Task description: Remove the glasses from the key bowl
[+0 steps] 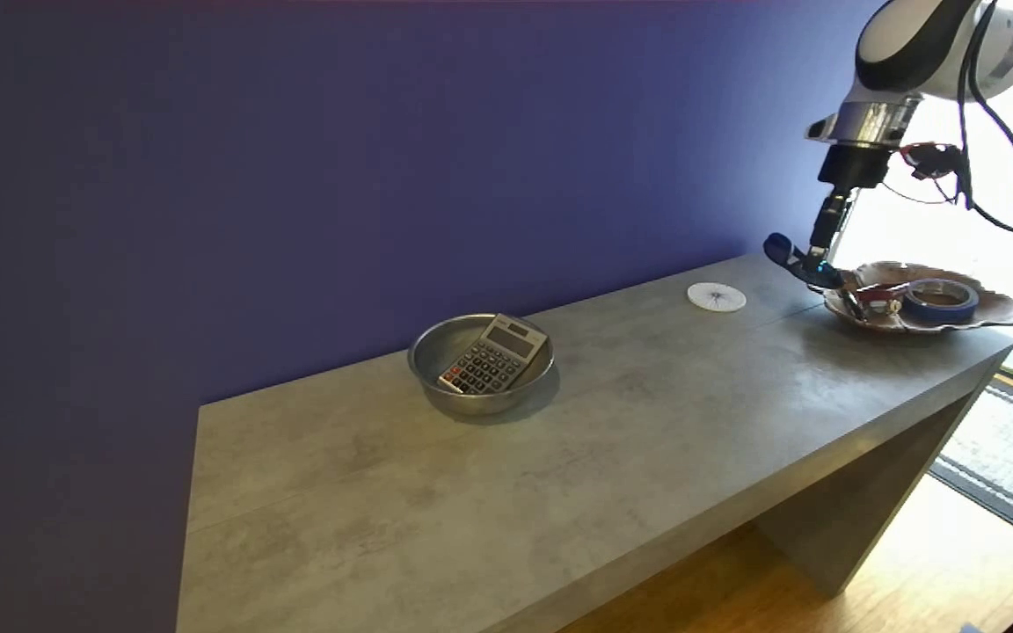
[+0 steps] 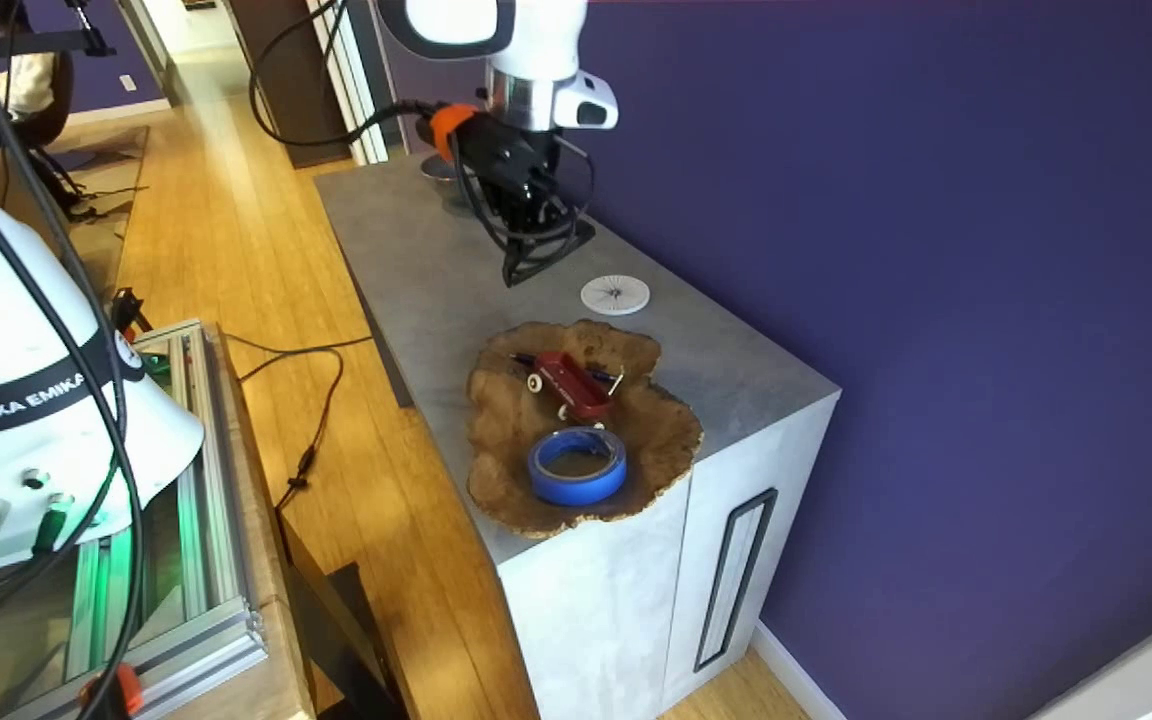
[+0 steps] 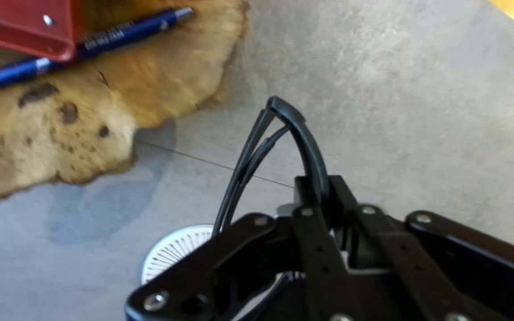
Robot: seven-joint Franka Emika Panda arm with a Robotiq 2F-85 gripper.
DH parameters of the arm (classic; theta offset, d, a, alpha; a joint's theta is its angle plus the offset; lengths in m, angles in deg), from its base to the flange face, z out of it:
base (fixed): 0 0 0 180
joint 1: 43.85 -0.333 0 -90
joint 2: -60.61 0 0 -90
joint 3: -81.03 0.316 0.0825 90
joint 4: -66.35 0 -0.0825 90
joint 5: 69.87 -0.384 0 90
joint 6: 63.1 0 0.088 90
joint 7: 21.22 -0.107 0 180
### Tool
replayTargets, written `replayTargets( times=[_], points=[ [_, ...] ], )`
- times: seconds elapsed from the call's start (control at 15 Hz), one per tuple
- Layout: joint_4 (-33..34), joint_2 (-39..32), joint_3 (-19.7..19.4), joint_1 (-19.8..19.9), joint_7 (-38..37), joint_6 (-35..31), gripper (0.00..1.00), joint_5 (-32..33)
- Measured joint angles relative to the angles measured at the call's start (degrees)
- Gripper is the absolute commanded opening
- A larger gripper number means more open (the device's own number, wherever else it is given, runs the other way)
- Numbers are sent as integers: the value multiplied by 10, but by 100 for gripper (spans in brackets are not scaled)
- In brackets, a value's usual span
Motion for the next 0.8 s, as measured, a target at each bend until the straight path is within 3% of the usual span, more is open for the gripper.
replayTargets(
  times=[0.07, 0.27, 0.33, 0.53, 0.8],
  points=[
    [2, 10, 11, -16, -30, 0, 12, 37],
    [8, 27, 19, -21, -61, -1, 12, 70],
    [8, 28, 16, -17, -60, -1, 3, 72],
    [10, 26, 16, -12, -56, -1, 3, 79],
    [89, -14, 45, -38, -75, 35, 3, 184]
  ],
)
